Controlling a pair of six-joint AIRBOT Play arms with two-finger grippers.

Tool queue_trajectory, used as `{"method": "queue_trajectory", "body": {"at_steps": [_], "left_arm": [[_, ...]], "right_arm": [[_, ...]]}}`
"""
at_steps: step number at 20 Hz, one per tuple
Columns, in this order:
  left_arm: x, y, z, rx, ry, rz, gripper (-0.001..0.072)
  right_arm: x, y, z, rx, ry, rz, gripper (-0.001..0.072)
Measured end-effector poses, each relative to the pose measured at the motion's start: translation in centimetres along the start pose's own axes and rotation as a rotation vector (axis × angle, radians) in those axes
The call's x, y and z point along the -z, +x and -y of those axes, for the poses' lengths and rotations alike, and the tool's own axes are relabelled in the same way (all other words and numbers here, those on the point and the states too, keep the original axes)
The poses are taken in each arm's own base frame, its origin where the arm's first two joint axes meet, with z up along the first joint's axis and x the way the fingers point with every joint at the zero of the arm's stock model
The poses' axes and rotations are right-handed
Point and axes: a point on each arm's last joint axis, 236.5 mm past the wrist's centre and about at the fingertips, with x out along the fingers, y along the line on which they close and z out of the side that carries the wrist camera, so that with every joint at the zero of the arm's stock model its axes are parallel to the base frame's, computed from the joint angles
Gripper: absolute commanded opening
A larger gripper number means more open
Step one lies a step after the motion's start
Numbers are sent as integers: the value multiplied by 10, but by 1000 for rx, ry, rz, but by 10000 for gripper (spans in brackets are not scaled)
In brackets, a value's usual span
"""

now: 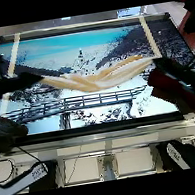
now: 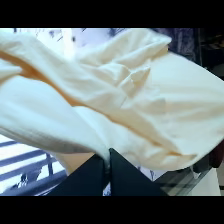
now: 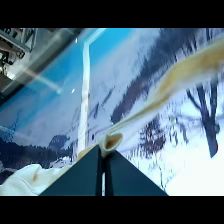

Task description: Fold the shirts.

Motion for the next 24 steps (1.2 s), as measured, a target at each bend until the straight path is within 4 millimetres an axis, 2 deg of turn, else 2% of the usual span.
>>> {"method": "queue_trajectory", "body": {"at_steps": [1,3,5,7,9,10,11,12,13,14,16,18,19,21,24], "left_arm": [[-7,-26,22,-15,73,47,13],[-18,-78,77,-67,241,169,13],[-32,-119,131,-143,404,327,11],[-50,-164,195,-219,573,526,11],[-59,-196,242,-270,674,661,10],[-63,-208,257,-286,703,704,11],[-65,-214,264,-295,705,723,11],[-69,-215,264,-291,685,723,10],[-73,-211,255,-282,648,695,10],[-77,-202,241,-269,604,648,10],[-83,-171,201,-234,504,521,11],[-87,-124,143,-255,410,362,11],[-86,-93,108,-289,366,271,12],[-81,-31,35,-401,311,113,12],[-73,47,-64,-576,249,-14,12]], "right_arm": [[-20,-29,-20,10,-95,42,23],[-60,-104,-61,78,-286,172,21],[-92,-182,-99,158,-427,343,21],[-118,-252,-138,205,-520,517,21],[-133,-293,-165,221,-574,617,21],[-140,-300,-174,216,-590,641,21],[-146,-295,-177,212,-602,632,21],[-150,-279,-176,195,-601,590,22],[-153,-256,-172,171,-589,531,22],[-153,-224,-163,142,-567,447,22],[-147,-153,-135,82,-498,272,22],[-127,-79,-96,33,-403,87,23],[-112,-47,-75,21,-361,4,23],[-74,17,-32,23,-288,-153,23],[-11,95,22,50,-210,-318,22]]}}
